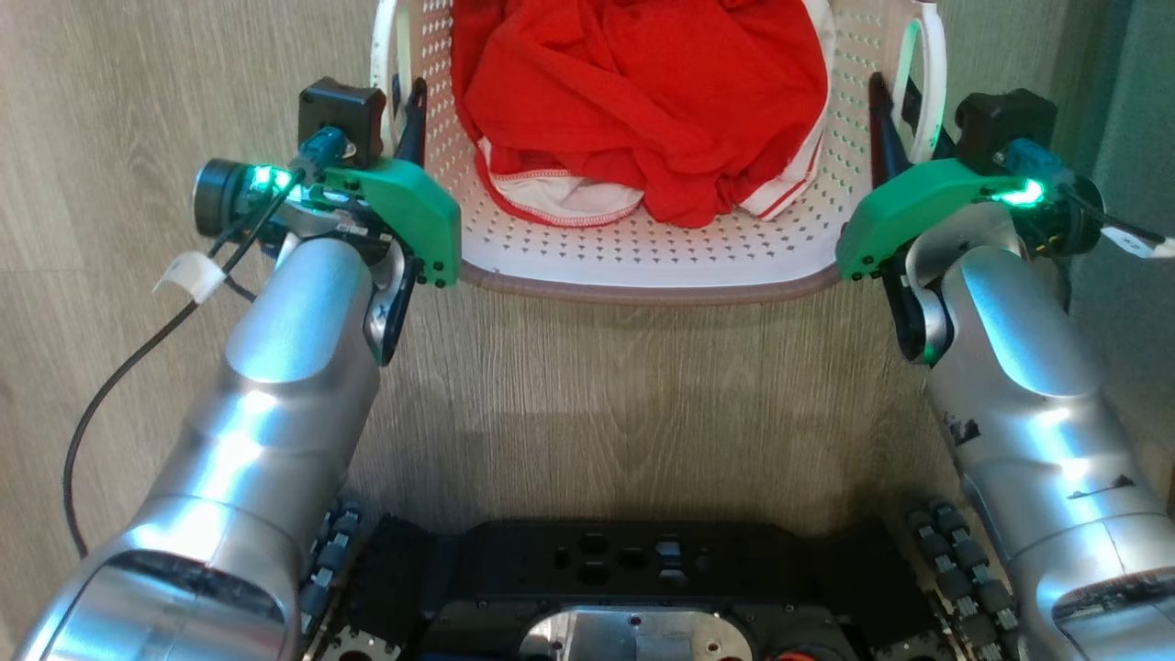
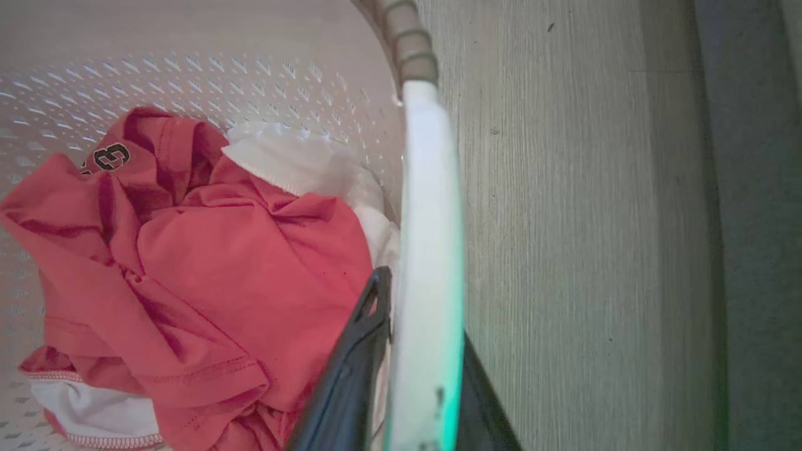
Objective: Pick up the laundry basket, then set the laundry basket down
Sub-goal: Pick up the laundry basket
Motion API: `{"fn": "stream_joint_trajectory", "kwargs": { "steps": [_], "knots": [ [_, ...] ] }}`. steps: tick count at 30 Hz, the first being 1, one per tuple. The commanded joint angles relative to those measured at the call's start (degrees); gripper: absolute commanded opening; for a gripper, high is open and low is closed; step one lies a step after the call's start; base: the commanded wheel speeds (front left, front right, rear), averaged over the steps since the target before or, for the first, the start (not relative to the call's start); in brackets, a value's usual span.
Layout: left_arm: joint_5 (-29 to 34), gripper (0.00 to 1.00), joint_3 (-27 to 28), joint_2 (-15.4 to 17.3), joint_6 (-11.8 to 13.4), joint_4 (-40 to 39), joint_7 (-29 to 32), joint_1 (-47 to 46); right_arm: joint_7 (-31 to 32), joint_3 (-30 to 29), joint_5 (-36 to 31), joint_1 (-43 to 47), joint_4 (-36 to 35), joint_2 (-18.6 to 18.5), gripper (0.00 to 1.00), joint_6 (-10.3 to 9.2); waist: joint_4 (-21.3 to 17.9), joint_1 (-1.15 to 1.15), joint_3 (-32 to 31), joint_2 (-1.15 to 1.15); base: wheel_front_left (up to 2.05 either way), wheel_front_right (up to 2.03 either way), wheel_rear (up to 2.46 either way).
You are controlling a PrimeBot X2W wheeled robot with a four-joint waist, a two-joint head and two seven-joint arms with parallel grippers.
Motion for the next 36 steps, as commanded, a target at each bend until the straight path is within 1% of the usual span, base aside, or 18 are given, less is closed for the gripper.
{"fn": "stream_joint_trajectory", "kwargs": {
  "steps": [1,2,9,19,24,28,31,36],
  "knots": [
    [-0.4,0.00,0.3,1.6,0.1,-0.1,-0.3,1.5,-0.4,0.9,0.4,2.0,0.1,0.9,0.04,-0.09,0.0,0.00,-0.1,-0.01,0.00,0.00,0.00],
    [-0.7,0.00,0.0,1.6,0.1,-0.1,-0.3,1.6,-0.4,1.0,0.4,1.9,0.3,0.9,0.00,-0.09,0.1,0.00,-0.2,-0.01,0.00,0.00,0.00],
    [-2.9,0.00,-1.8,1.6,0.4,0.5,-0.3,2.7,-0.4,1.8,1.5,1.7,2.2,0.9,0.00,-0.09,0.0,0.00,-1.8,-0.01,0.00,0.00,0.00],
    [-7.0,0.00,-3.1,1.6,0.5,2.8,-0.3,4.9,-0.4,5.1,5.3,1.9,7.3,0.9,0.00,-0.09,-0.8,0.00,-7.4,-0.01,0.00,0.00,0.00],
    [-9.4,0.00,-4.4,1.6,-0.1,5.8,-0.3,6.8,-0.4,9.0,8.9,1.6,12.5,0.9,0.00,-0.09,-1.4,0.00,-12.6,-0.01,0.00,0.00,0.00],
    [-11.0,0.00,-5.7,1.6,-1.0,8.2,-0.3,8.1,-0.1,11.8,11.0,1.4,16.1,0.9,0.00,-0.09,-1.7,0.00,-15.5,-0.01,0.00,0.00,0.00],
    [-12.8,0.00,-7.3,1.6,-1.9,10.6,0.6,9.4,1.4,14.9,14.0,1.8,18.3,0.9,0.00,-0.09,-1.9,0.00,-18.8,-0.01,0.00,0.00,0.00],
    [-15.5,0.00,-9.8,1.6,-2.7,12.8,3.2,12.0,4.7,19.0,19.0,3.1,20.8,0.9,0.00,-0.09,-2.3,0.00,-24.4,-0.01,0.00,0.00,0.00]
  ]
}}
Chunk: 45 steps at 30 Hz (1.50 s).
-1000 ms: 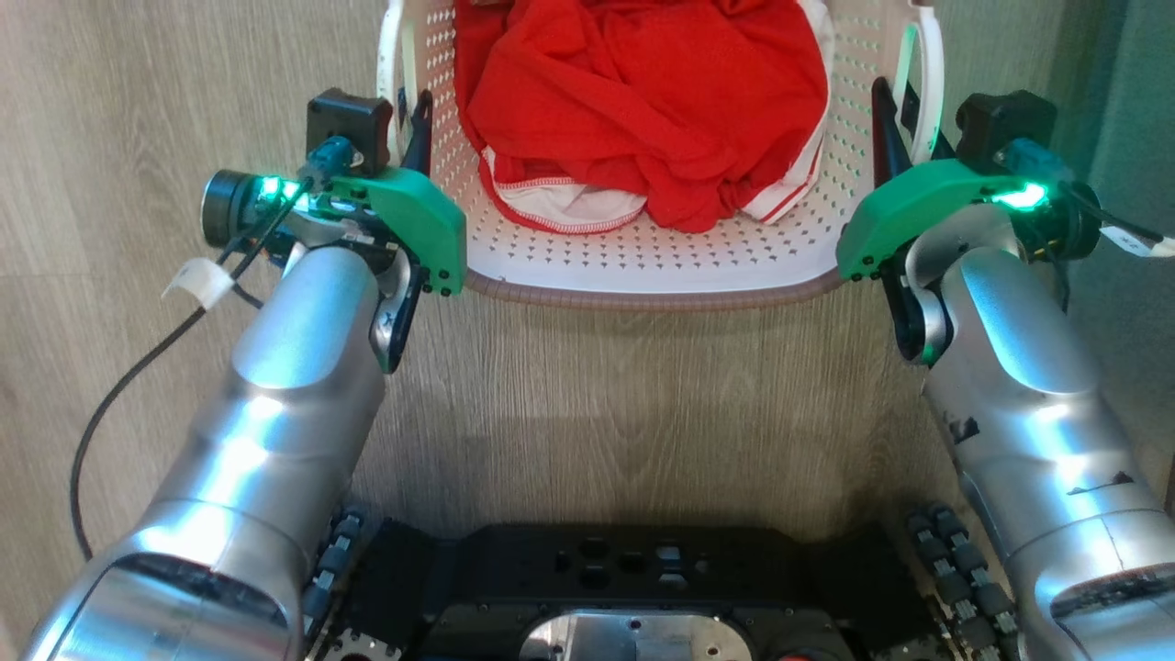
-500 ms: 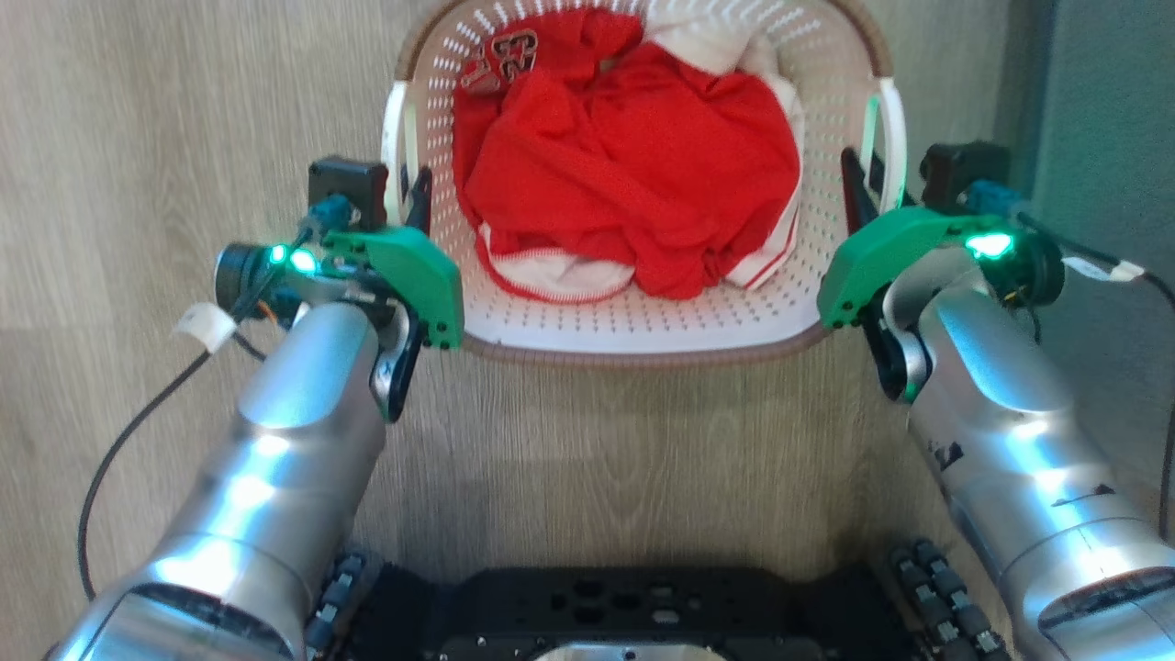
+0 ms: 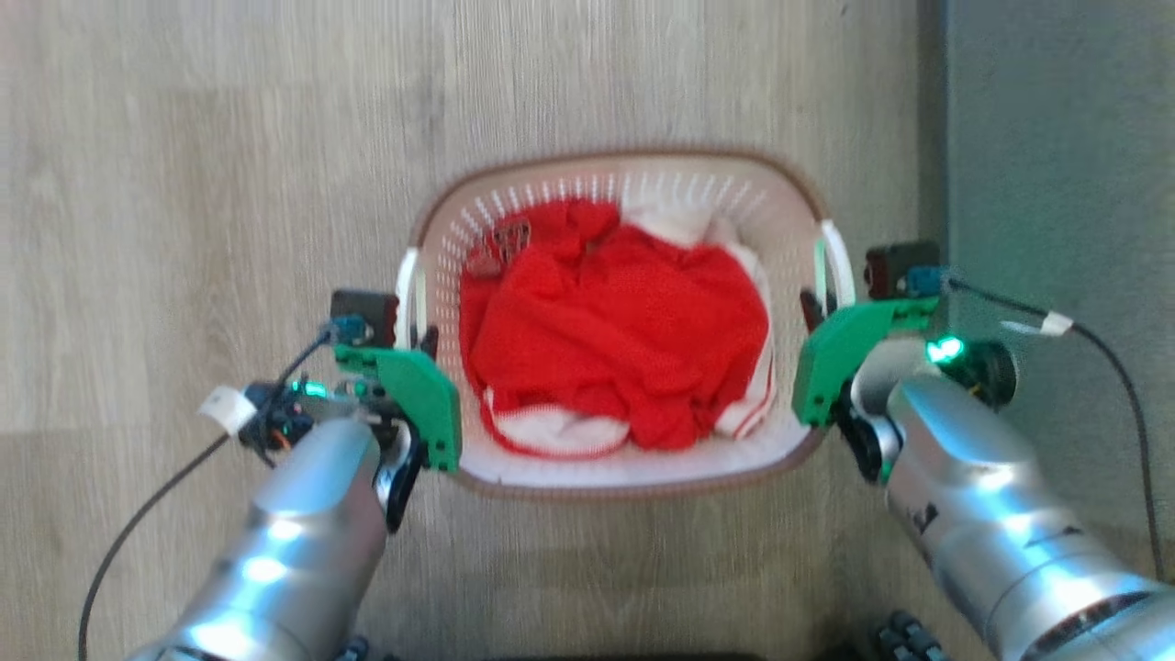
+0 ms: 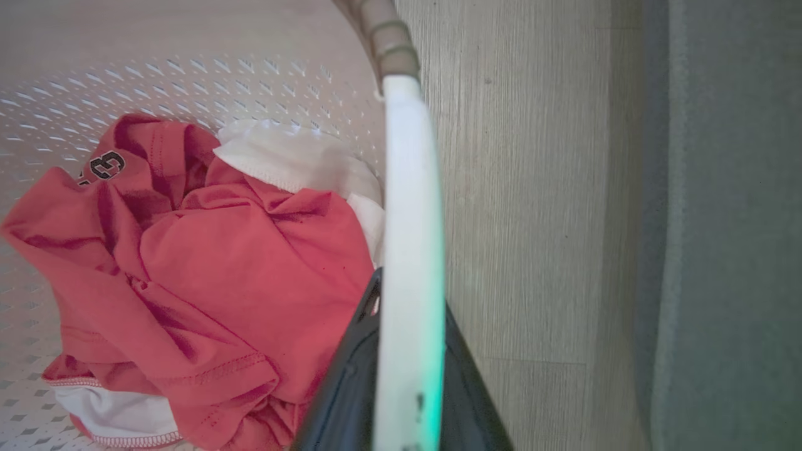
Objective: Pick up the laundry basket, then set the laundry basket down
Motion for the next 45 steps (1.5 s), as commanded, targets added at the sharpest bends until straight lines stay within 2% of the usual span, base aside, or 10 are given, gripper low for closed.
{"fn": "stream_joint_trajectory", "kwargs": {
  "steps": [1,23,34,45],
  "knots": [
    [-0.3,0.00,0.4,2.1,-0.1,0.5,0.2,2.3,0.0,1.1,0.7,2.4,-0.1,-0.1,0.00,-0.10,-0.4,0.00,-3.6,0.00,0.00,0.00,0.00],
    [-8.7,0.00,-8.0,2.1,-1.0,1.5,8.4,16.0,9.2,14.7,14.5,13.7,2.8,-0.1,0.00,-0.10,-1.8,0.00,-26.6,0.00,0.00,0.00,0.00],
    [-10.2,0.00,-10.2,2.1,-1.6,2.5,9.0,18.9,9.5,19.7,19.0,16.8,2.2,-0.1,0.00,-0.10,-2.3,0.00,-33.1,0.00,0.00,0.00,0.00],
    [-11.2,0.00,-11.6,2.1,-1.4,2.9,8.6,20.2,9.0,23.2,22.1,17.9,2.5,-0.1,0.00,-0.10,-2.6,0.00,-35.1,0.00,0.00,0.00,0.00]
  ]
}}
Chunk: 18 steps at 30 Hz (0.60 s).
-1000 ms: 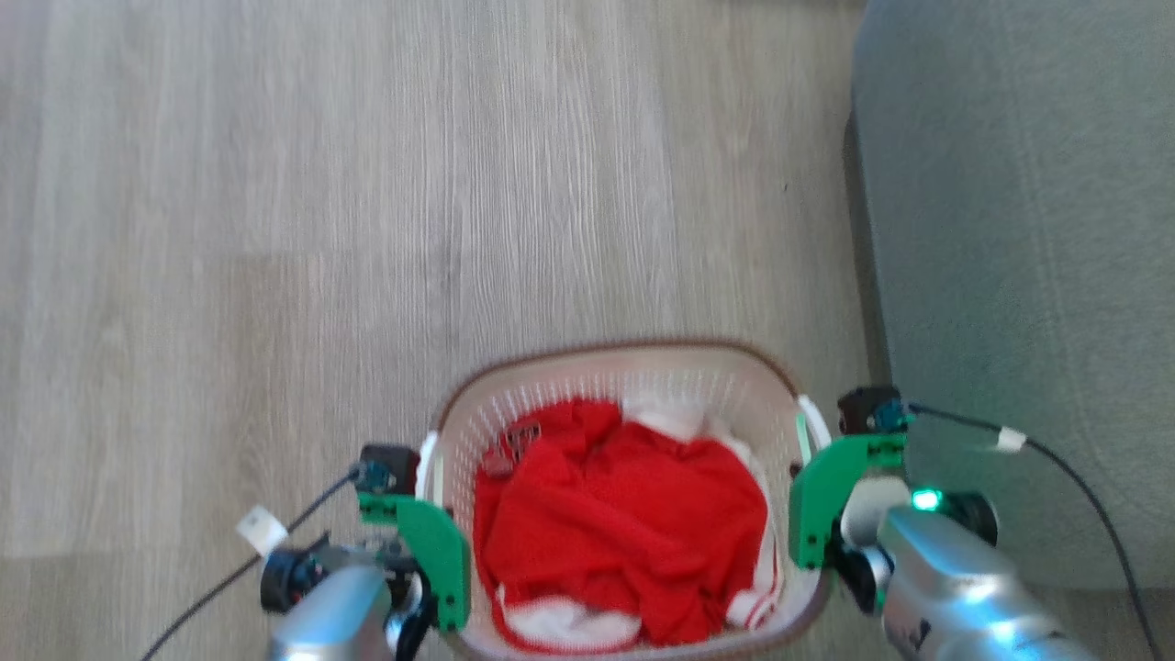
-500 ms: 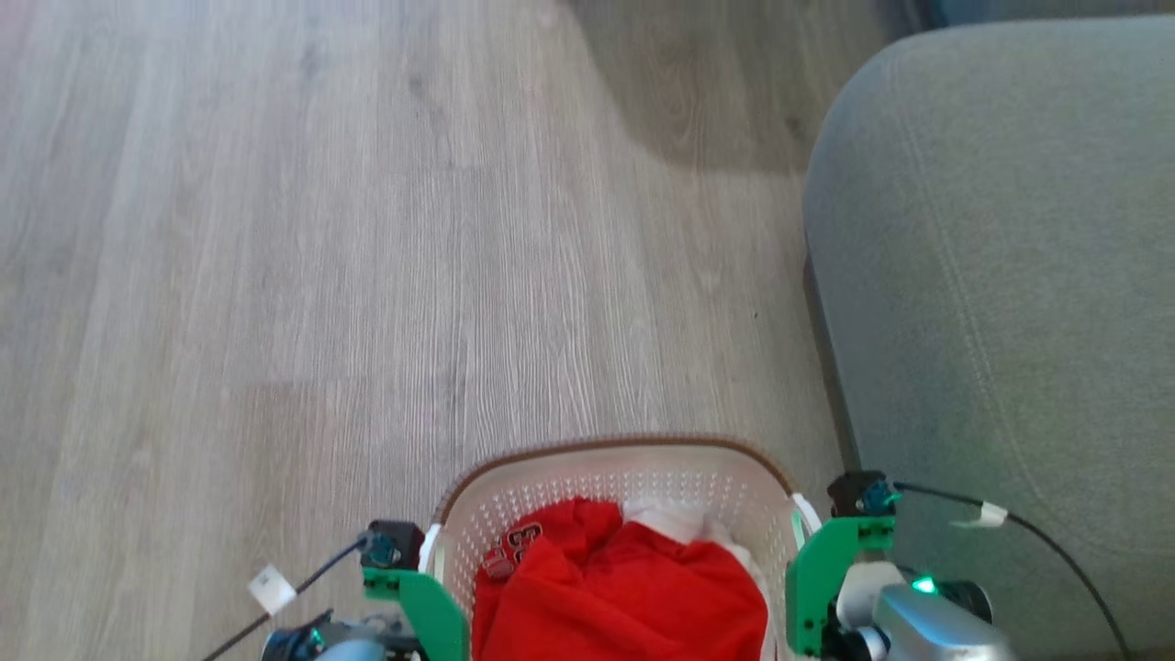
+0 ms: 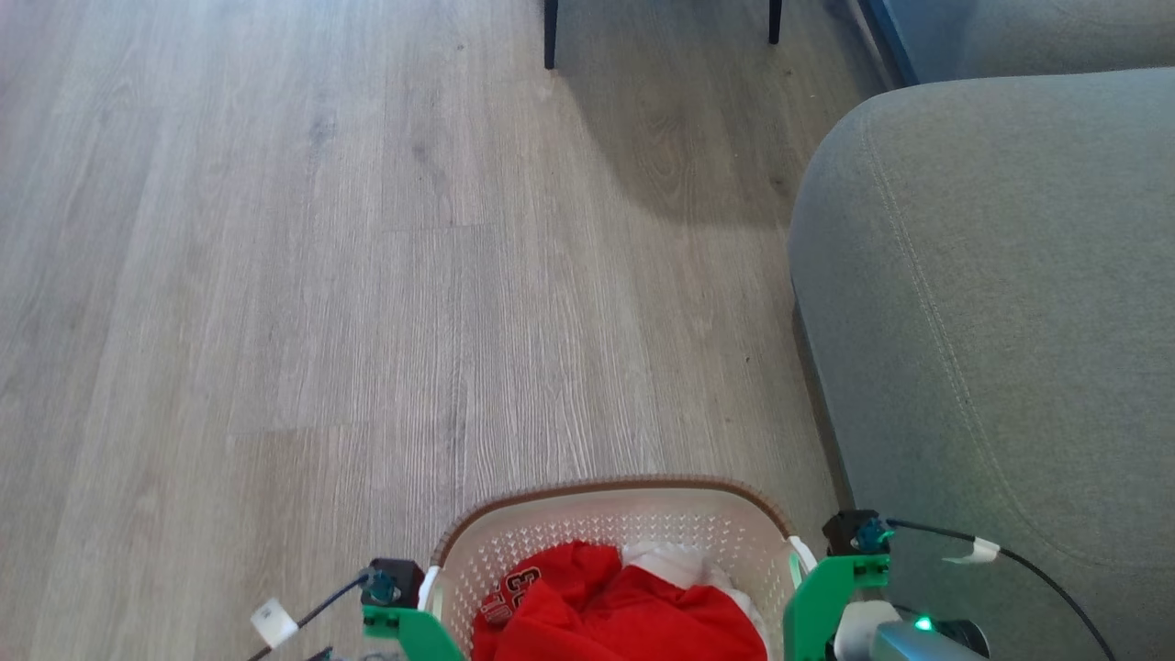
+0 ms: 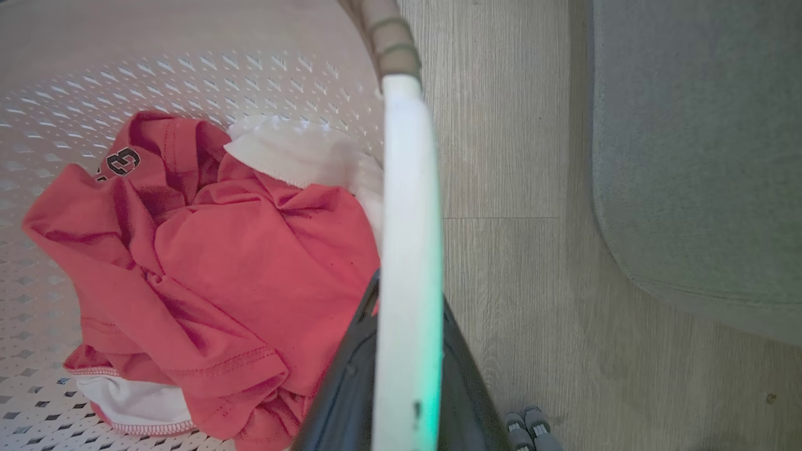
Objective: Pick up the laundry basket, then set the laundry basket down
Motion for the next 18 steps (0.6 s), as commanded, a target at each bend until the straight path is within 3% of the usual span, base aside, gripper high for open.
{"fn": "stream_joint_trajectory", "kwargs": {
  "steps": [1,18],
  "knots": [
    [-0.4,0.00,0.5,1.8,0.0,0.2,-0.6,-0.8,-1.0,0.9,0.4,-0.9,-0.5,-0.4,0.00,-0.09,0.0,0.01,0.0,0.00,0.00,0.00,0.00],
    [-2.0,0.00,-0.9,1.8,0.1,0.8,-0.7,-1.0,-1.7,5.2,4.7,-1.7,0.2,-0.4,0.00,-0.09,-0.1,0.01,0.0,0.00,0.00,0.00,0.00]
  ]
}}
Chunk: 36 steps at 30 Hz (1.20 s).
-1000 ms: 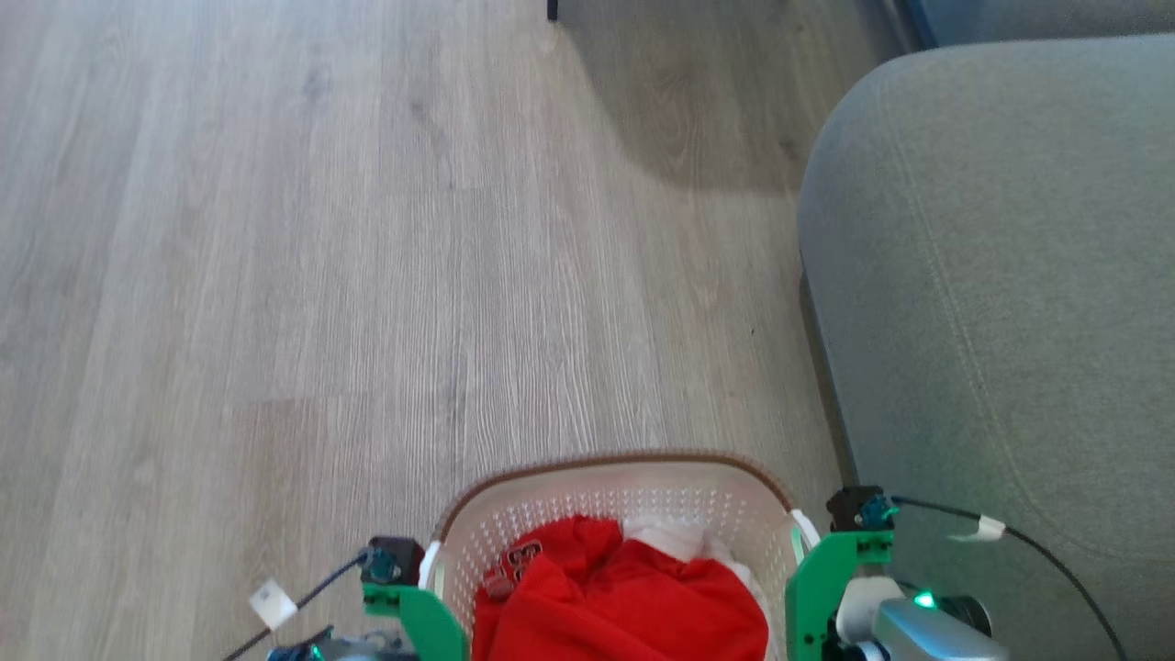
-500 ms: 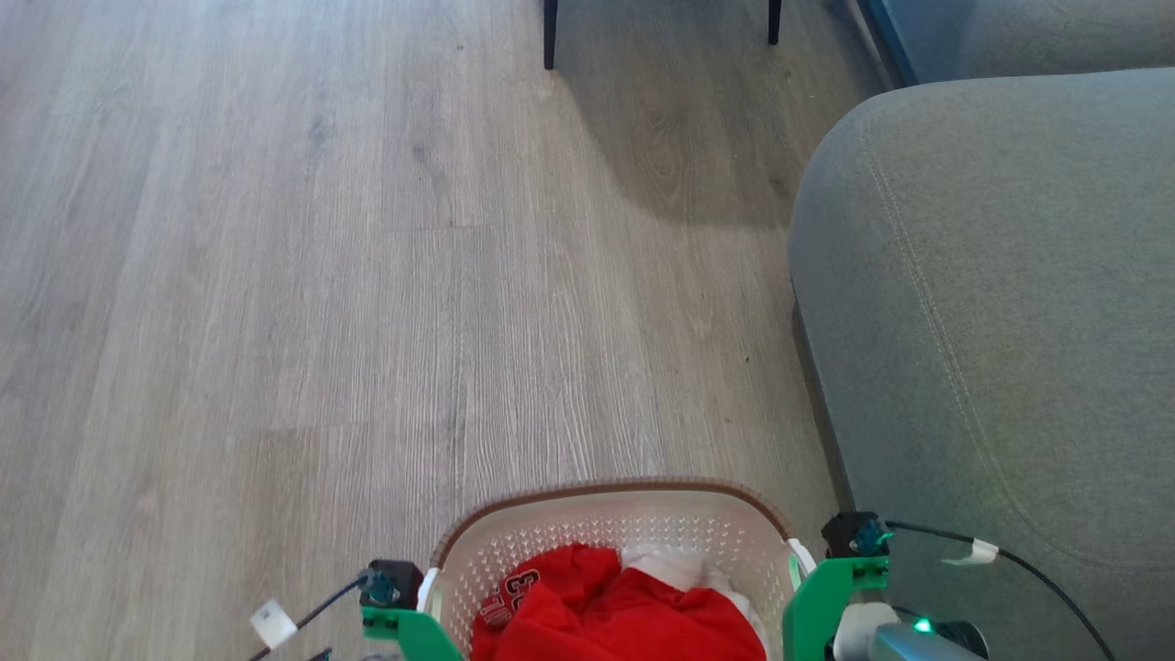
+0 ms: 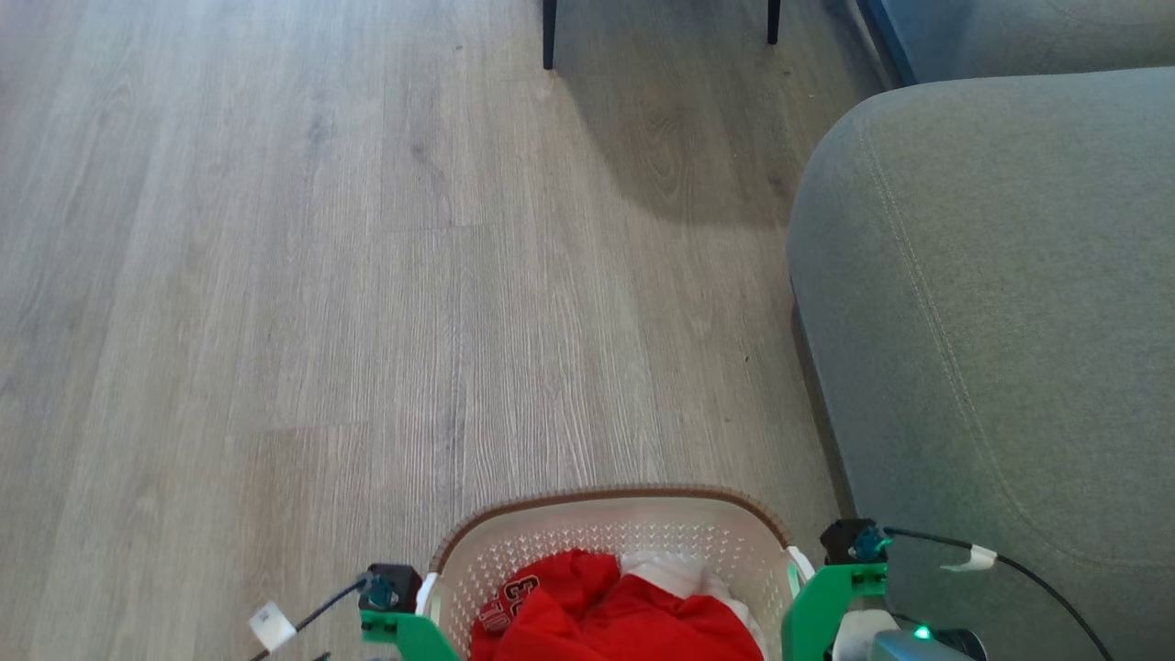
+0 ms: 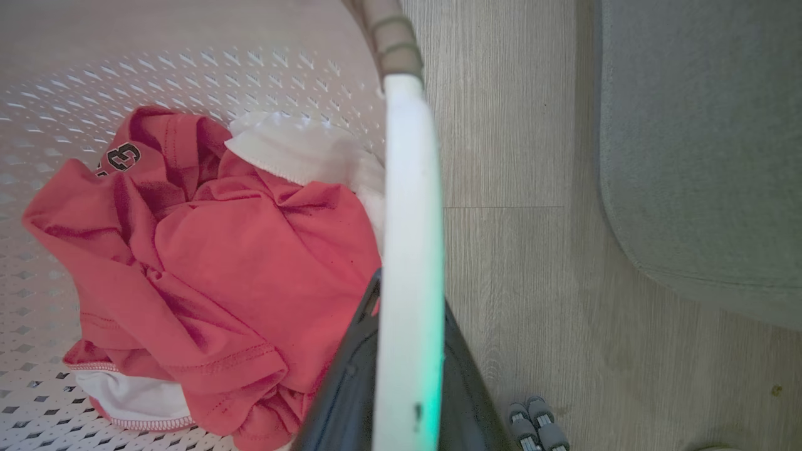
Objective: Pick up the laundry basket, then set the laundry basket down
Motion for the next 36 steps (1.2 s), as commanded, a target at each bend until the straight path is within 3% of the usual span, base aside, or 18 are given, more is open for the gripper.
{"fn": "stream_joint_trajectory", "kwargs": {
  "steps": [1,19,36],
  "knots": [
    [0.0,0.00,0.7,1.8,0.2,0.0,-0.7,-1.0,-1.1,0.8,0.5,-1.7,-0.4,-0.4,0.00,-0.09,0.0,0.00,0.1,0.00,0.00,0.00,0.00],
    [-0.9,0.00,-0.8,1.8,0.5,0.4,-1.6,-3.9,-2.9,4.3,3.5,-5.9,0.4,-0.4,0.00,-0.09,-0.5,0.00,4.6,0.00,0.00,0.00,0.00],
    [0.9,0.00,-1.6,2.3,1.6,0.7,-4.8,-18.5,-6.9,4.5,2.6,-21.0,3.0,-0.4,0.00,-0.09,0.5,0.00,21.6,0.00,0.00,0.00,0.00]
  ]
}}
